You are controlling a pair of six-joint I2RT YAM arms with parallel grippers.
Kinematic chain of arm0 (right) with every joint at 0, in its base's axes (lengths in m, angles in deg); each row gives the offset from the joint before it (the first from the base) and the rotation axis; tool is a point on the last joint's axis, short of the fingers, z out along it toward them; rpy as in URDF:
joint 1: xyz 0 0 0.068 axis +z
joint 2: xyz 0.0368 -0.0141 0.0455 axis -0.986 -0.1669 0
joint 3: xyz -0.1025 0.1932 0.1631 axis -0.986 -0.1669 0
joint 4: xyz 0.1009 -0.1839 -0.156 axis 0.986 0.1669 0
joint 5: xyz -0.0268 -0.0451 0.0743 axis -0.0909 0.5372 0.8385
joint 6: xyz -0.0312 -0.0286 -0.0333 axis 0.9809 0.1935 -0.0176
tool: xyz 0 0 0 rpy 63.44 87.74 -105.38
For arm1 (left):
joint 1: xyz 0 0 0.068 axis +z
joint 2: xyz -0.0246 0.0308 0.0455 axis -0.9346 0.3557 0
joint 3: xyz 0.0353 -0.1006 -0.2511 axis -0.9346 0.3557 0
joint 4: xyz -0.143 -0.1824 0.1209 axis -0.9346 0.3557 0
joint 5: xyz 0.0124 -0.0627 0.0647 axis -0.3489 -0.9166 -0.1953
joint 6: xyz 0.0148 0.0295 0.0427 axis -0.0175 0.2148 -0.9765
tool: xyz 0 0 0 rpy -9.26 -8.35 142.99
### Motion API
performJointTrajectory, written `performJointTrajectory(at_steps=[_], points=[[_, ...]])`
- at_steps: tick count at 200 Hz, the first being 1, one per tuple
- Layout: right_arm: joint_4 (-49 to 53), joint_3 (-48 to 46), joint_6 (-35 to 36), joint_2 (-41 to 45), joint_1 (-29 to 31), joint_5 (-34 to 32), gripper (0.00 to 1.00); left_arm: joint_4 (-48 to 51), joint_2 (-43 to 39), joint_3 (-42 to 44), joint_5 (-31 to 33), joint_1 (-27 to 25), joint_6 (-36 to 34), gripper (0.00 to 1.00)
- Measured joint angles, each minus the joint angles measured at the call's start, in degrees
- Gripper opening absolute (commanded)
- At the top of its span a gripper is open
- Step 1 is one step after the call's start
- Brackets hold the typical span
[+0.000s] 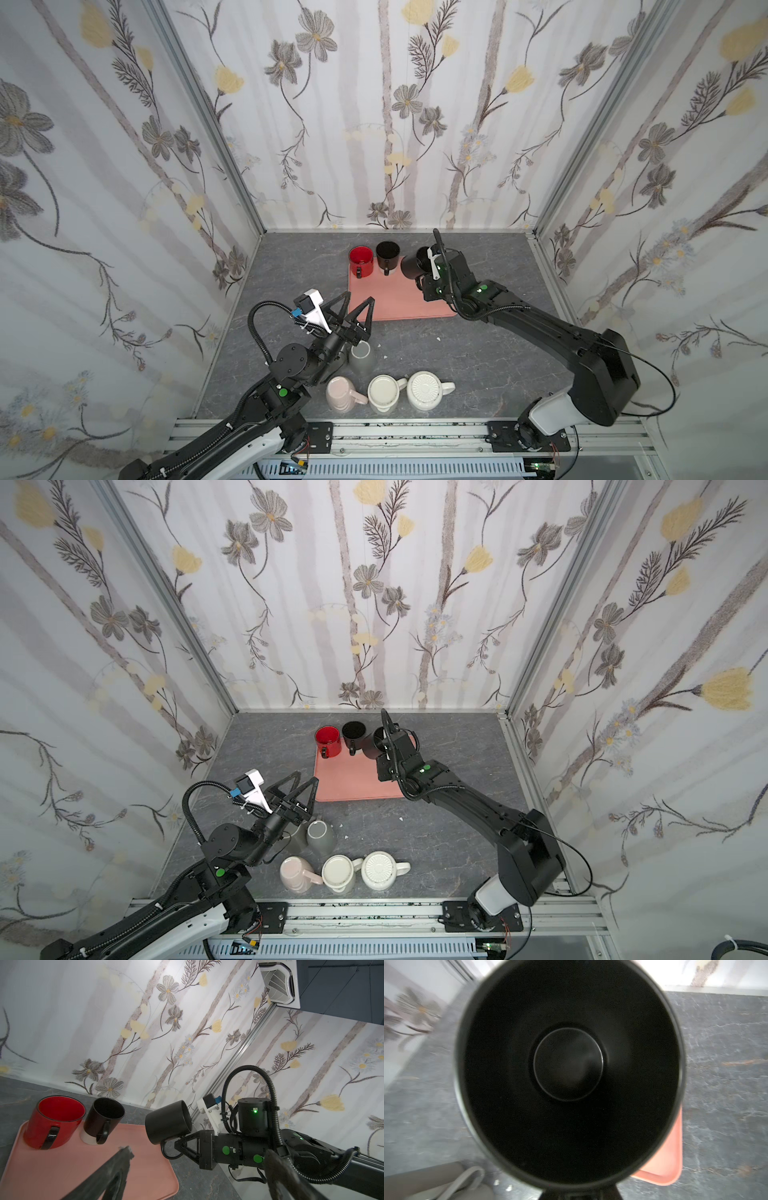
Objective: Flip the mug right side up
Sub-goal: 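Carry the black mug with the right gripper onto the tray beside the other black mug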
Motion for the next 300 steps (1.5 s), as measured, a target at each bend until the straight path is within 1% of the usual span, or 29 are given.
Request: performJointTrajectory(at_steps=[30,68,106,135,167,204,267,300], points=[[7.1,11.5,3.9,-11.6,-2.3,-2.1,0.00,2.0,-2.5,0.3,1.4,0.0,-0.9,1.00],[12.9,23.1,6.9,-23.0,-4.0,-4.0,0.00,4.3,-4.2,0.3,1.9,0.0,-1.0,1.00],[16.4,29.4,8.3,-29.7,-5.0,-4.8,0.00,5.3,-5.1,0.4,2.0,0.0,-1.0,1.00],[18.4,36.1,9.0,-34.3,-5.1,-5.6,0.00,5.7,-5.7,0.6,2.2,0.0,-1.0,1.00],[19.3,40.3,9.5,-37.7,-5.2,-6.3,0.00,5.9,-6.3,0.7,2.4,0.0,-1.0,1.00],[20.9,41.4,9.6,-39.6,-5.8,-6.8,0.00,5.9,-6.4,0.7,2.4,0.0,-1.0,1.00],[20.9,43.5,10.6,-41.3,-5.8,-7.4,0.00,5.9,-5.9,0.7,2.4,0.0,-1.2,1.00],[20.9,45.7,10.6,-42.8,-5.9,-7.6,0.15,5.9,-5.0,0.7,2.4,0.0,-1.2,1.00]])
